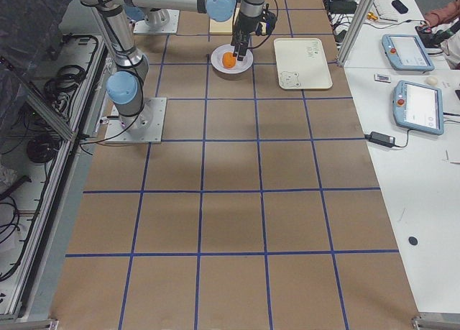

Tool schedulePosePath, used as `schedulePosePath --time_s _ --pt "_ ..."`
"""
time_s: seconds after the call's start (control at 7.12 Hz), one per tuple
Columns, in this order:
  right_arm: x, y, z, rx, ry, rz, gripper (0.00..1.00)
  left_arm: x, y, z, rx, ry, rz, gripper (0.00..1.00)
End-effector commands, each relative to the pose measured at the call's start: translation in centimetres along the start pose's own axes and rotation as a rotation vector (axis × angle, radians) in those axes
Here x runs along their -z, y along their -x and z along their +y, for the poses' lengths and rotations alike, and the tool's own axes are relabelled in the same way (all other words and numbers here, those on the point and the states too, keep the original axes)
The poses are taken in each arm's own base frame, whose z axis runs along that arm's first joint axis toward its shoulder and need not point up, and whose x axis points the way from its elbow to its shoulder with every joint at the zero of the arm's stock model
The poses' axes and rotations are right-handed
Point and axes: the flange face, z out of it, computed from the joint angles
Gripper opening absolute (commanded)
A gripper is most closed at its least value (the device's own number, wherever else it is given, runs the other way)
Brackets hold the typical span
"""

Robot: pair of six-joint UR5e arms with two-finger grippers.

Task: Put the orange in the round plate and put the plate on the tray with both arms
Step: 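Carry the orange with the left gripper and release it in the white plate, then raise the left gripper away while the right gripper reaches toward the plate rim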

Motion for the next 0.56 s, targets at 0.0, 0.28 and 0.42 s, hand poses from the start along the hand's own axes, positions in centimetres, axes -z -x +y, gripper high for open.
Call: schedulePosePath --time_s 0.0,0.28,0.42 --pt "-1.1 -0.7 -0.5 0.016 0.014 -0.046 1.0 8.0 2.2 2.5 0.003 -0.102 -0.001 1.0" --pt "-3.4 -1.4 -2.7 0.052 -0.015 -0.263 1.0 15.8 4.1 6.3 0.018 -0.174 0.0 1.0" --pt "-6.1 -2.0 -3.5 0.098 -0.015 -0.27 1.0 19.4 6.8 6.8 0.033 -0.264 -0.029 1.0"
